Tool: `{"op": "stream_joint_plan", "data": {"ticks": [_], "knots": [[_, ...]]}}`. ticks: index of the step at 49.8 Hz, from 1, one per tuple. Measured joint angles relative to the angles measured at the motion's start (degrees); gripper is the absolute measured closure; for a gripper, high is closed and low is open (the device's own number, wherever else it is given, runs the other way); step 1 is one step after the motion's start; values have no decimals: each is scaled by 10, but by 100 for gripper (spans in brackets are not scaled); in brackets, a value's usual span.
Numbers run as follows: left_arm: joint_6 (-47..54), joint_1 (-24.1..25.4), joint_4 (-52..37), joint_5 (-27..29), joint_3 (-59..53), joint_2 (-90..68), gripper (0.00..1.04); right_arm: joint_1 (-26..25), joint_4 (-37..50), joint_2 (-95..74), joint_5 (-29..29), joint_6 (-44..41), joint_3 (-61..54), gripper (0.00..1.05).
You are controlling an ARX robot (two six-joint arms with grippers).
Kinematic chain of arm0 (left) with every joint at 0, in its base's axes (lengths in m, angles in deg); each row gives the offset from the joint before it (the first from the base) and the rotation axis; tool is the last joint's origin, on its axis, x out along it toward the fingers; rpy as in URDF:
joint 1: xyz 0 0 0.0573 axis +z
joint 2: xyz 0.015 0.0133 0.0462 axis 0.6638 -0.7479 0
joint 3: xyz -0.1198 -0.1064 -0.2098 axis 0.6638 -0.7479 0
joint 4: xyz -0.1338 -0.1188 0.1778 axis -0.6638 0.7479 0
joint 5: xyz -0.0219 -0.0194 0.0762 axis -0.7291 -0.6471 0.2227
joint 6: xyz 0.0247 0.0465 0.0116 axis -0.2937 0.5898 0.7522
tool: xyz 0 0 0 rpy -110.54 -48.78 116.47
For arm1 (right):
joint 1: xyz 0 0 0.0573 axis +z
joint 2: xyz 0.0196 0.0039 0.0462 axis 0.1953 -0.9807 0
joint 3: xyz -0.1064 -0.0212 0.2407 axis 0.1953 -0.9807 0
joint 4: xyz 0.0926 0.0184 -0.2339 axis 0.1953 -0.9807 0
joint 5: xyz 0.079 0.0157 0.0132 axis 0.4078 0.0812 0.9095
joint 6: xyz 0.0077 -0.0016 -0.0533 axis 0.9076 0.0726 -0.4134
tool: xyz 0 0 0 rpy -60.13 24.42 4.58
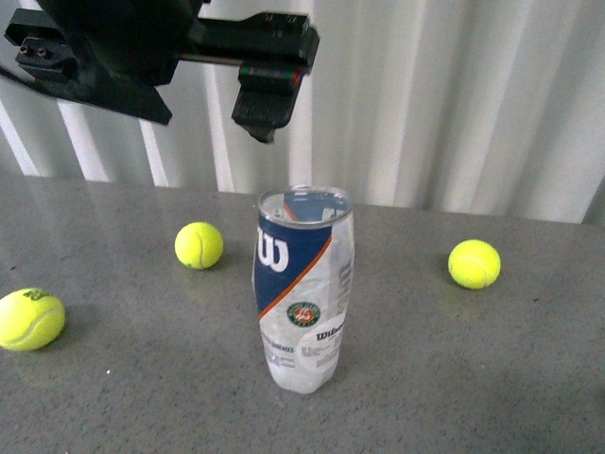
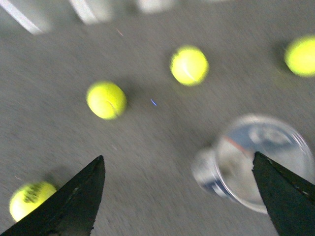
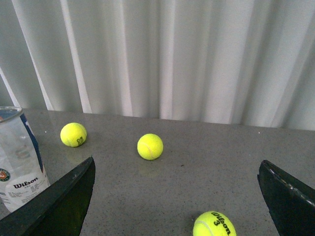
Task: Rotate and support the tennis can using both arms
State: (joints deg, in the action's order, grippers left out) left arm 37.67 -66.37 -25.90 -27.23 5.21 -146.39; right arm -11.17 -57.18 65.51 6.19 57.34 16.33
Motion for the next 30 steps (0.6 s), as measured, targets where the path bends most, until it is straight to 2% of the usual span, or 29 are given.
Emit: {"op": "stream_joint_plan", "data": {"ticks": [2,4,6,7,11,19,24,30], "knots": [[7,0,-78,37,-43,14,19,0,0,0,0,0,0,7],[11,4,-200,76,-116,40,26,0,0,0,0,0,0,7],[17,20,-398,78,-229,83,37,0,0,0,-3,0,0,7],[18,27,-450,75,-258,95,41,0,0,0,-3,0,0,7],[20,52,-564,63,-337,140,54,0,0,0,-2,0,0,7],[21,97,-627,36,-446,210,79,0,0,0,0,0,0,7],[21,116,-638,-2,-518,252,102,0,0,0,-1,0,0,7],[23,148,-643,-25,-577,311,101,0,0,0,0,0,0,7]]}}
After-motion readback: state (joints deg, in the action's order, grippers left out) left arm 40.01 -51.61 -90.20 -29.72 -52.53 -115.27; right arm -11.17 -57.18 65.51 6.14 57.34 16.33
